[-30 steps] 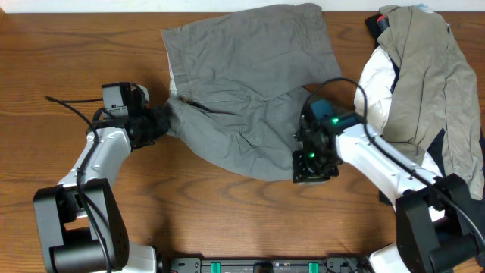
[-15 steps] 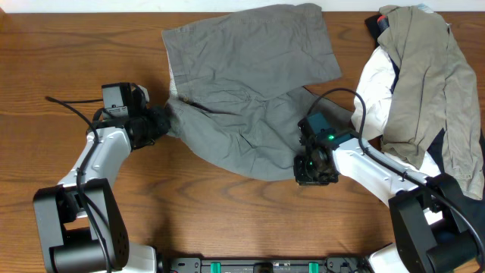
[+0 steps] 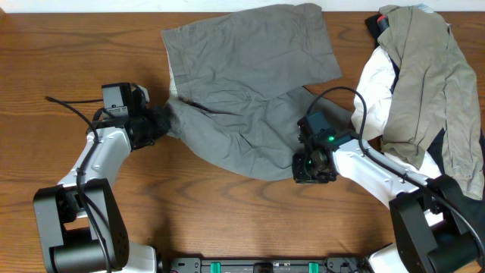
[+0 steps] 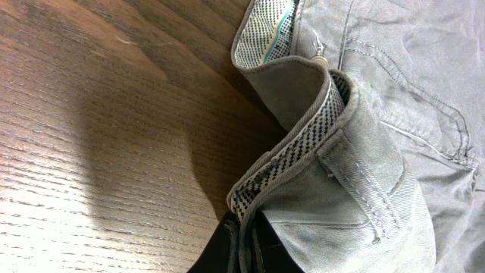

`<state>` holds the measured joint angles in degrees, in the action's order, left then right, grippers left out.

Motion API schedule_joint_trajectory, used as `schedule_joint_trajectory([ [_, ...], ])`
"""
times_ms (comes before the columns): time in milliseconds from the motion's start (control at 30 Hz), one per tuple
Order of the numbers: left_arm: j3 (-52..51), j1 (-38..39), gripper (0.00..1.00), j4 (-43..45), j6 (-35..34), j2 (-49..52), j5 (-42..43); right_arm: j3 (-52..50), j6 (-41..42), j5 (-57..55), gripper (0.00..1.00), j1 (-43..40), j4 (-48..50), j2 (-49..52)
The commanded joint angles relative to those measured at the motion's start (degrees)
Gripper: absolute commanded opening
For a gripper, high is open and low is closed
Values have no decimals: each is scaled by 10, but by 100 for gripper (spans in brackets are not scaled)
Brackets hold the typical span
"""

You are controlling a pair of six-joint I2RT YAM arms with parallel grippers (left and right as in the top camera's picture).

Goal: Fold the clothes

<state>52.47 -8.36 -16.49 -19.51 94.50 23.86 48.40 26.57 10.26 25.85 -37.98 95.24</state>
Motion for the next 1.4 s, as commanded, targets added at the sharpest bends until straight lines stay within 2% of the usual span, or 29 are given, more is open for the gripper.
schedule_joint_trajectory([
  [0, 10, -1, 6, -1, -1, 5, 2, -32, 6, -10, 30, 16, 0, 12],
  [100, 10, -1, 6, -1, -1, 5, 2, -36, 14, -13, 1, 13, -12, 12],
  [233, 10, -1, 6, -1, 0, 5, 1, -35, 51, -28, 1, -2, -45, 12],
  [400, 10, -11, 6, -2, 2, 5, 1, -19, 45, -46, 1, -58, -115, -7],
  [533, 10, -31, 6, -8, 1, 4, 1, 26, -37, -49, 1, -125, -184, -42],
  [700, 10, -59, 6, -12, 3, 2, 1, 132, -143, -49, 1, -183, -294, -61],
  [833, 10, -82, 6, -12, 3, 0, 1, 204, -173, -65, 1, -207, -354, -61],
  [1133, 10, -93, 6, -24, 10, -61, 2, 281, -172, -70, 1, -241, -316, -62],
  [1300, 10, -81, 6, -49, 23, -152, 2, 295, -172, 1, 1, -239, -282, -61],
  [1333, 10, -74, 6, -52, 29, -172, 2, 293, -172, 26, 3, -235, -285, -60],
  [1367, 10, -68, 6, -53, 33, -184, 1, 289, -172, 43, 9, -231, -287, -60],
])
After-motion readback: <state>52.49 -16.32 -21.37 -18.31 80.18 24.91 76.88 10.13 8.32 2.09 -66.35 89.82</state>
